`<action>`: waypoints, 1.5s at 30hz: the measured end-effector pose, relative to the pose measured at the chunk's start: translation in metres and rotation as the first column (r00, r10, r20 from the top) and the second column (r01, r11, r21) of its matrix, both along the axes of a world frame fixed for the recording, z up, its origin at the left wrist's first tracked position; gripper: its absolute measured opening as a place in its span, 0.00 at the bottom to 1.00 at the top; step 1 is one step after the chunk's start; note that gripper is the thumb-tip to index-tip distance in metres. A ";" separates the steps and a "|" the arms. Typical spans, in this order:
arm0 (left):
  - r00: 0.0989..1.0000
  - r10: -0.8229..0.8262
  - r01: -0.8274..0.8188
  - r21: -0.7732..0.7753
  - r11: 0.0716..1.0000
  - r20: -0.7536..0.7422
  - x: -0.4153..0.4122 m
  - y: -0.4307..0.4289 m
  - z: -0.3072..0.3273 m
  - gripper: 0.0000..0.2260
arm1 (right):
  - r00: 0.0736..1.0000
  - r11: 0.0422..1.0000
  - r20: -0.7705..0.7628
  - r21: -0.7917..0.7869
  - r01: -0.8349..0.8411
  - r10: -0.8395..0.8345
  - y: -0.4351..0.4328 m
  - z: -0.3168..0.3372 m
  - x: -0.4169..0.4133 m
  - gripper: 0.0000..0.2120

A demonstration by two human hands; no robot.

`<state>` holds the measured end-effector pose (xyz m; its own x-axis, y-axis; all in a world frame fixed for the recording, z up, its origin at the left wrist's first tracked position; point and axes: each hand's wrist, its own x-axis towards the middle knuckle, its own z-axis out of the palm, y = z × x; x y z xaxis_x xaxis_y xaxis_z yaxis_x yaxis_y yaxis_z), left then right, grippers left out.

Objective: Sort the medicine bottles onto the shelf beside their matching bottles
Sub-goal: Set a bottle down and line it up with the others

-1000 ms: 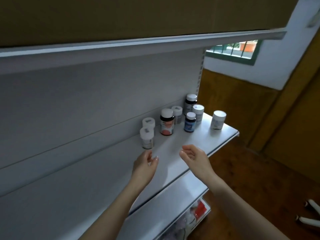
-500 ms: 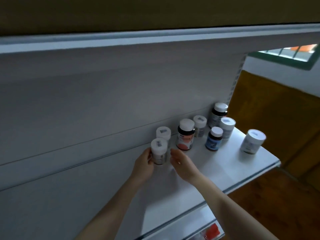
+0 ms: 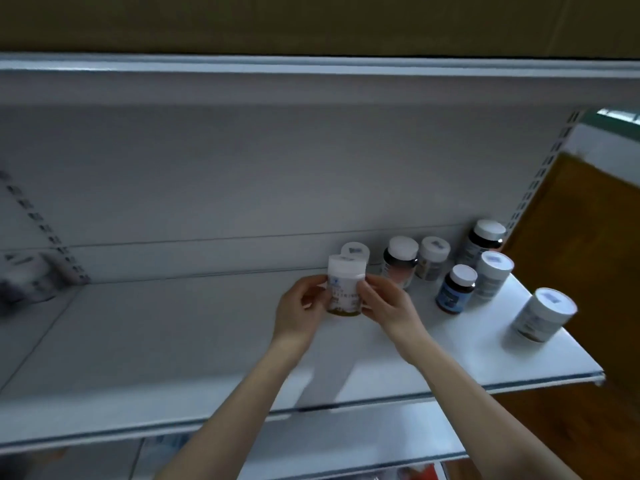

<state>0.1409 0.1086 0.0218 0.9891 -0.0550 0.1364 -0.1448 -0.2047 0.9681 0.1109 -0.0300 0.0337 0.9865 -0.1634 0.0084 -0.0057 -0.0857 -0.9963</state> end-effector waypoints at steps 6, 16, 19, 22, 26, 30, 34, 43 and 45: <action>0.988 0.103 -0.126 -0.202 0.971 -0.118 -0.042 0.037 0.008 0.05 | 0.987 0.982 -0.014 0.107 -0.155 0.157 0.033 0.003 -0.011 0.05; 0.938 0.318 -0.344 -0.263 0.901 -0.138 -0.108 0.160 0.015 0.07 | 0.882 0.871 -0.008 0.162 -0.464 0.471 0.162 0.005 -0.027 0.06; 0.912 0.391 -0.410 -0.268 0.872 -0.124 -0.129 0.203 0.018 0.07 | 0.840 0.828 -0.012 0.182 -0.531 0.542 0.209 0.005 -0.035 0.09; 0.880 0.462 -0.474 -0.262 0.840 -0.111 -0.150 0.251 0.018 0.07 | 0.798 0.784 -0.005 0.186 -0.592 0.603 0.262 0.004 -0.045 0.07; 0.841 0.528 -0.540 -0.238 0.807 -0.116 -0.171 0.323 0.015 0.08 | 0.767 0.754 -0.009 0.196 -0.627 0.641 0.337 0.002 -0.062 0.05; 0.844 0.522 -0.535 -0.260 0.804 -0.123 -0.189 0.390 0.015 0.06 | 0.763 0.752 -0.013 0.180 -0.634 0.646 0.406 0.005 -0.079 0.04; 0.845 0.522 -0.534 -0.240 0.810 -0.117 -0.200 0.444 0.014 0.09 | 0.771 0.766 -0.005 0.115 -0.633 0.637 0.457 0.010 -0.092 0.04; 0.837 0.531 -0.547 -0.270 0.793 -0.135 -0.178 0.514 0.014 0.08 | 0.783 0.785 -0.064 0.079 -0.614 0.619 0.528 0.007 -0.066 0.05; 0.838 0.528 -0.543 -0.279 0.792 -0.134 -0.165 0.528 0.013 0.09 | 0.783 0.785 -0.068 0.092 -0.613 0.619 0.544 0.002 -0.049 0.05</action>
<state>-0.0238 0.6371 0.0345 0.8537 0.5207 0.0124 -0.0500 0.0582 0.9971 0.0624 0.5137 0.0359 0.8732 0.4819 -0.0734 -0.0613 -0.0407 -0.9973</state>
